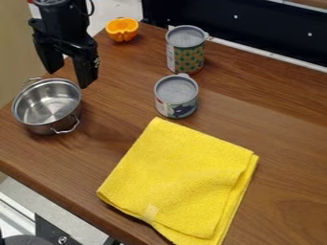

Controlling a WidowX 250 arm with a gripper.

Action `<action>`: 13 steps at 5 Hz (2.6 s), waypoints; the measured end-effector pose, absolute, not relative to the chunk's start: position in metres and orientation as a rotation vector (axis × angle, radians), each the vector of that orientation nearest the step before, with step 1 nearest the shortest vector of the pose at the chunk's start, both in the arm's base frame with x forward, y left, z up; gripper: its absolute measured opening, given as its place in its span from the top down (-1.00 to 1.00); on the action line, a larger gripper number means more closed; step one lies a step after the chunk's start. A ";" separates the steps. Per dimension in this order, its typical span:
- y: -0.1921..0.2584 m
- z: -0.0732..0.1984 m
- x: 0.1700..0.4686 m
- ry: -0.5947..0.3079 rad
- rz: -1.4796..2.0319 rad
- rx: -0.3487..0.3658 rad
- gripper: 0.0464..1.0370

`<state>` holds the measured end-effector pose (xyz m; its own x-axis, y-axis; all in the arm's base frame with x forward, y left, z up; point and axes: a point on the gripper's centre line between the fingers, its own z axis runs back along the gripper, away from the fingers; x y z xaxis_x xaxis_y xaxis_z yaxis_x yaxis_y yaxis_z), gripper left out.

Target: Move the can of the side of the table

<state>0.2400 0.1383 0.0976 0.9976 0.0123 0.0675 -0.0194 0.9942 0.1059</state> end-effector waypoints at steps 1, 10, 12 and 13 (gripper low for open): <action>0.137 0.090 0.238 -0.040 0.016 0.091 -0.92; 0.100 0.050 0.318 -0.053 -1.192 0.104 -0.92; 0.083 0.041 0.324 -0.040 -1.181 0.185 -0.92; 0.084 0.025 0.321 0.022 -1.189 0.182 -0.92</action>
